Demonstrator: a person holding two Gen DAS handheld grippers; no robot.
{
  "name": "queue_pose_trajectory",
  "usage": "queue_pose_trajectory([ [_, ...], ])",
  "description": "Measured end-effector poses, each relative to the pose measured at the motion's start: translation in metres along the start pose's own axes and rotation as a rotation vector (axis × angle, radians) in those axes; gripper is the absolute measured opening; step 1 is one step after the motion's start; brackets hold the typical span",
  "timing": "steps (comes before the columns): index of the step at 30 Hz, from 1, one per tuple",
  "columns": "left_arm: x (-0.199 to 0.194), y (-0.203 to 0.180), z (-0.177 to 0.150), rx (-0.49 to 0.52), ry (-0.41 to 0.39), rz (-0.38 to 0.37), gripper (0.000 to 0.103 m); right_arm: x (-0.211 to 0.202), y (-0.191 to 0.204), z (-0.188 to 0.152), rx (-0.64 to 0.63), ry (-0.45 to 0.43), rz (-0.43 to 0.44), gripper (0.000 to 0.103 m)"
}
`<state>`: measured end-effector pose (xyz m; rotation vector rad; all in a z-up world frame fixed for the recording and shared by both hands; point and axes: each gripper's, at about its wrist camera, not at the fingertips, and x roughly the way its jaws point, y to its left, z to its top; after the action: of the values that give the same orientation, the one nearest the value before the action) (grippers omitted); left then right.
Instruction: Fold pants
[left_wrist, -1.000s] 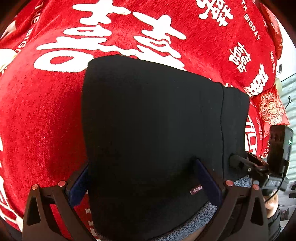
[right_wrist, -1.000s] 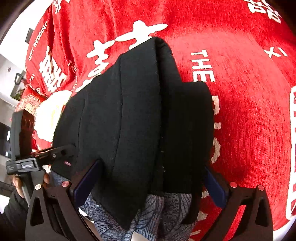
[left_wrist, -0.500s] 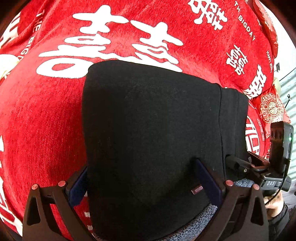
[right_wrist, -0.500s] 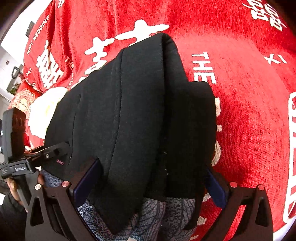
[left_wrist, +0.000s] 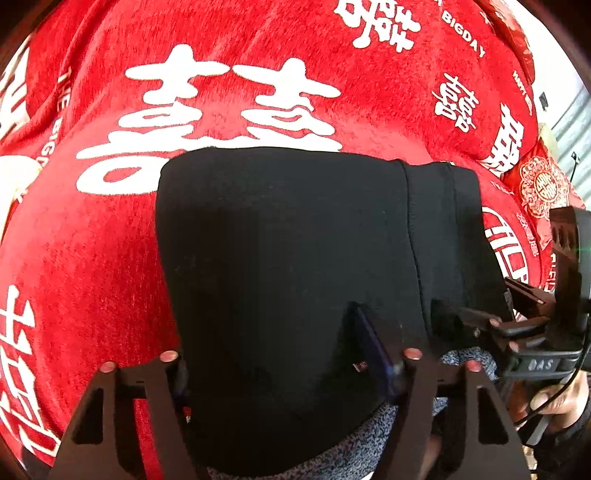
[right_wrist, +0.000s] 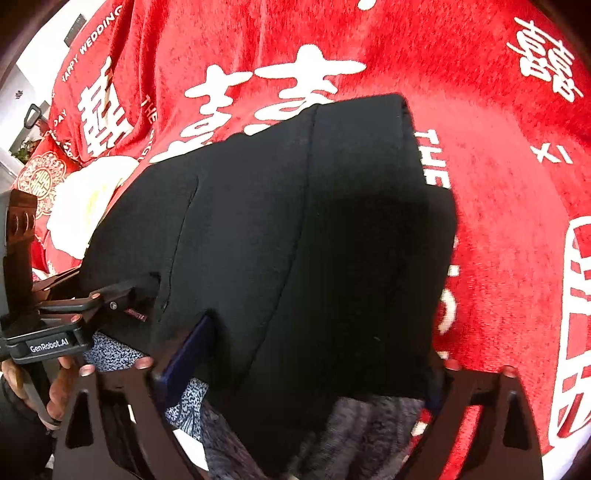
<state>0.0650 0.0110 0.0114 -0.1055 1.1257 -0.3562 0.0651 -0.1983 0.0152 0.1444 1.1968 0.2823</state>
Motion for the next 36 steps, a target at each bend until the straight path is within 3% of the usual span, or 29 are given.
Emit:
queue_pose_trajectory([
  [3,-0.006,-0.004,0.001,0.023,-0.017,0.012,0.056,-0.01,0.001,0.001,-0.002,-0.026,0.001,0.067],
  [11,-0.015,-0.002,0.005,0.006,-0.017,0.0,0.048,-0.029,0.02,0.004,-0.081,-0.076,-0.007,0.048],
  [25,-0.045,-0.019,0.03,0.051,-0.074,0.018,0.047,-0.062,0.024,0.017,-0.1,-0.151,0.014,0.046],
  [36,-0.045,-0.03,0.085,0.058,-0.091,0.02,0.047,-0.08,0.014,0.068,-0.079,-0.174,-0.004,0.046],
])
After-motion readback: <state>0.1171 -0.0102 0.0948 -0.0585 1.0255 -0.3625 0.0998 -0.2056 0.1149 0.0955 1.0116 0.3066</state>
